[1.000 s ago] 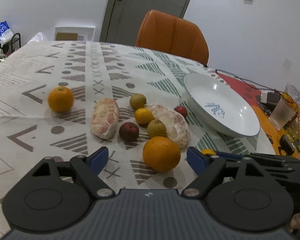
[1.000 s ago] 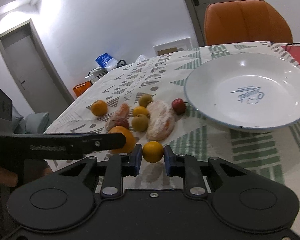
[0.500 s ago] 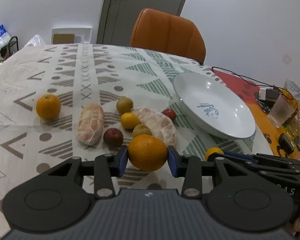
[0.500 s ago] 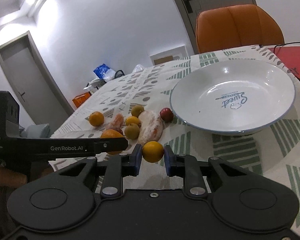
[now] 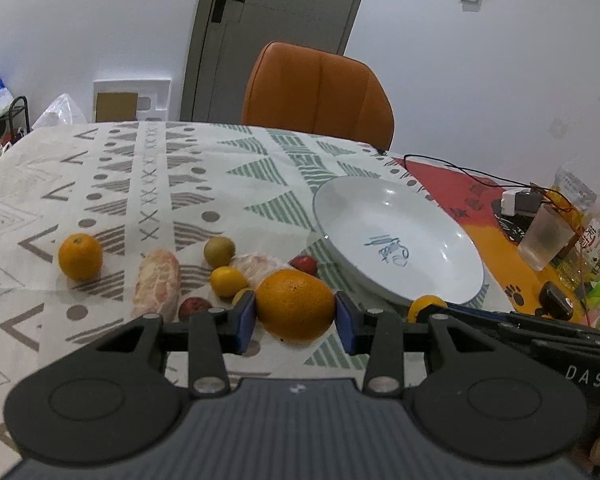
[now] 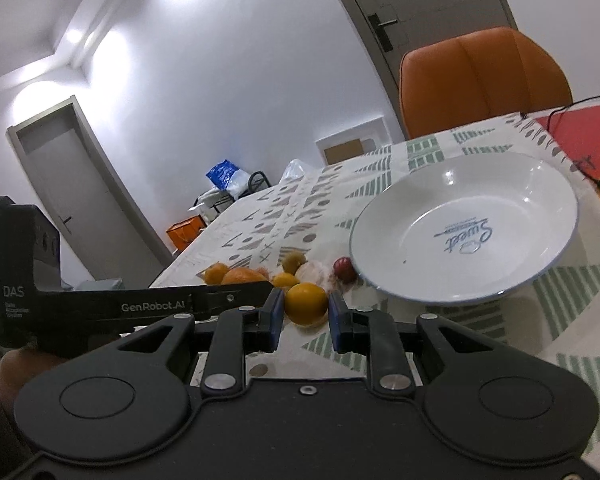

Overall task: Organize fruits
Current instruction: 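Carry both fruits over the white plate and open both grippers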

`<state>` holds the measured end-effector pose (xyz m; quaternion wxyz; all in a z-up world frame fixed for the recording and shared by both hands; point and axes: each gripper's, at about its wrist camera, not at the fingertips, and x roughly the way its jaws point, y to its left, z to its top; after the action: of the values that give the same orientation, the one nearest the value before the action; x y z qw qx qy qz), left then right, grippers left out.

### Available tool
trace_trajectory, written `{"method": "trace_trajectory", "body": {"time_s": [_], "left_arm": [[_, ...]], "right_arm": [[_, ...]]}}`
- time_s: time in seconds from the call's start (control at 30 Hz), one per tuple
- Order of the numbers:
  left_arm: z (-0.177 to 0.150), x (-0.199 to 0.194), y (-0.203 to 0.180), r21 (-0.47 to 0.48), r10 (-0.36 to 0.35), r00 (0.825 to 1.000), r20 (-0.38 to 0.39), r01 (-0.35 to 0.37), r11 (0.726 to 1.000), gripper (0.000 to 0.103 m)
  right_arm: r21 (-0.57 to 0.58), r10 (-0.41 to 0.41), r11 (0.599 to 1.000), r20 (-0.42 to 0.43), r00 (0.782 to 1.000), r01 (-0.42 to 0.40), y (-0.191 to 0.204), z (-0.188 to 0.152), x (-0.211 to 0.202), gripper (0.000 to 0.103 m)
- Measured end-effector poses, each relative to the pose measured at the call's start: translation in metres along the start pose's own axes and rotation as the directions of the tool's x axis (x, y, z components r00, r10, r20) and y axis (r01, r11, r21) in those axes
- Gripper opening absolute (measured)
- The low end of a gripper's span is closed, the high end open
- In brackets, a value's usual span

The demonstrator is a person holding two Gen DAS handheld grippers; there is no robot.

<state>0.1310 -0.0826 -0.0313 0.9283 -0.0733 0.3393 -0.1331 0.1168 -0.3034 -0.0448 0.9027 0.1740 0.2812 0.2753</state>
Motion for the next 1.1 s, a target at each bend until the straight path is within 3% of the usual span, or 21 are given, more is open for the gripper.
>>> {"method": "trace_trajectory", "body": {"time_s": [0.47,1.1], "left_arm": [[0.016,0.014,-0.03,0.055,-0.031,0.999,0.024,0.03,0.998,0.04],[0.027,0.049,-0.056,0.11,-0.058,0.998,-0.018,0.059,0.992,0.04]], "right_arm": [[0.017,-0.087,0.996,0.041,0.995,0.087,-0.017,0.007,-0.007,0.022],[0.074,-0.194,0.979,0.067,0.979,0.189,-0.051,0.015,-0.012,0.022]]}}
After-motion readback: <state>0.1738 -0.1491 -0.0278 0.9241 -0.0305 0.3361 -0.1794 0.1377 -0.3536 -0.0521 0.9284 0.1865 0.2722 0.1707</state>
